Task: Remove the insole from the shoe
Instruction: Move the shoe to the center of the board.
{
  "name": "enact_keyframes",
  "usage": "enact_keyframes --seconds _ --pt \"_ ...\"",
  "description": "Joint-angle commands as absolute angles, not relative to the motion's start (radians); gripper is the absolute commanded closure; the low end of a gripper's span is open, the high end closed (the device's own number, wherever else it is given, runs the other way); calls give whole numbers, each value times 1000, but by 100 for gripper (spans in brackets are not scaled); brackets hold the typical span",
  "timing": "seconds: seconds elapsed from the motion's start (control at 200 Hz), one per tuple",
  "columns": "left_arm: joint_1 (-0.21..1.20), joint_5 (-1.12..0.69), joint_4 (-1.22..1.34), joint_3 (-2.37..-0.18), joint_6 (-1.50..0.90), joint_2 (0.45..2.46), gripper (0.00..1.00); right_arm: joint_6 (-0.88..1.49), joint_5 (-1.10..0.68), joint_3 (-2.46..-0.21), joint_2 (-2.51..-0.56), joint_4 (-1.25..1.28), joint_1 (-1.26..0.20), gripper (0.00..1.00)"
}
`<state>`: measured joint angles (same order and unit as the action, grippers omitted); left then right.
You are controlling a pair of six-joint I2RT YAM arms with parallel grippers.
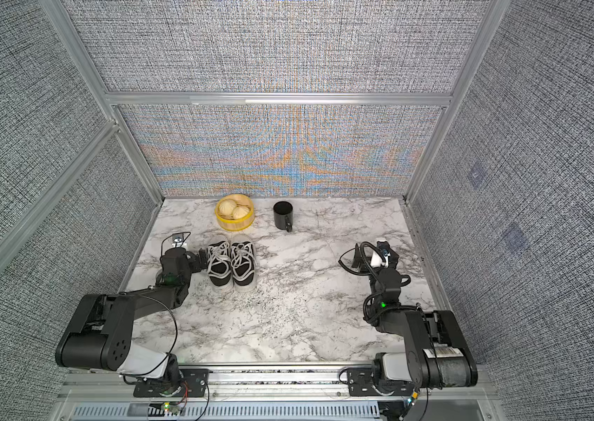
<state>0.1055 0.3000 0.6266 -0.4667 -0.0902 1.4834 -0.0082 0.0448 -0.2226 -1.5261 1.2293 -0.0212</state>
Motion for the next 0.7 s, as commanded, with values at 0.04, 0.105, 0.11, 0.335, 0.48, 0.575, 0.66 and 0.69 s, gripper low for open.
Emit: enact_keyframes --seconds 0.04,0.105,0.11,0.335,0.48,0.575,0.66,0.69 --pt "105 284 647 -455 -87 1470 0 -8 46 -221 -1526 1264 -21 2" --pt "105 284 647 -456 -88 1471 0 -9 46 -221 -1526 1264 -20 2" --pt "105 285 647 -456 -89 1471 0 -9 46 -221 -1526 1264 -20 2" --pt "106 284 646 -455 -88 1470 0 -9 46 -221 -1525 1264 -21 2" --pt "106 284 646 -456 -89 1470 0 -8 46 -220 -1525 1265 -20 2" --pt "106 285 646 -456 -89 1470 0 -8 46 -220 -1526 1265 -21 2" --pt "105 284 646 -456 -89 1470 0 -12 46 -220 -1525 1265 -21 2" --pt "105 284 646 -454 -89 1469 0 -17 48 -214 -1522 1276 -22 2"
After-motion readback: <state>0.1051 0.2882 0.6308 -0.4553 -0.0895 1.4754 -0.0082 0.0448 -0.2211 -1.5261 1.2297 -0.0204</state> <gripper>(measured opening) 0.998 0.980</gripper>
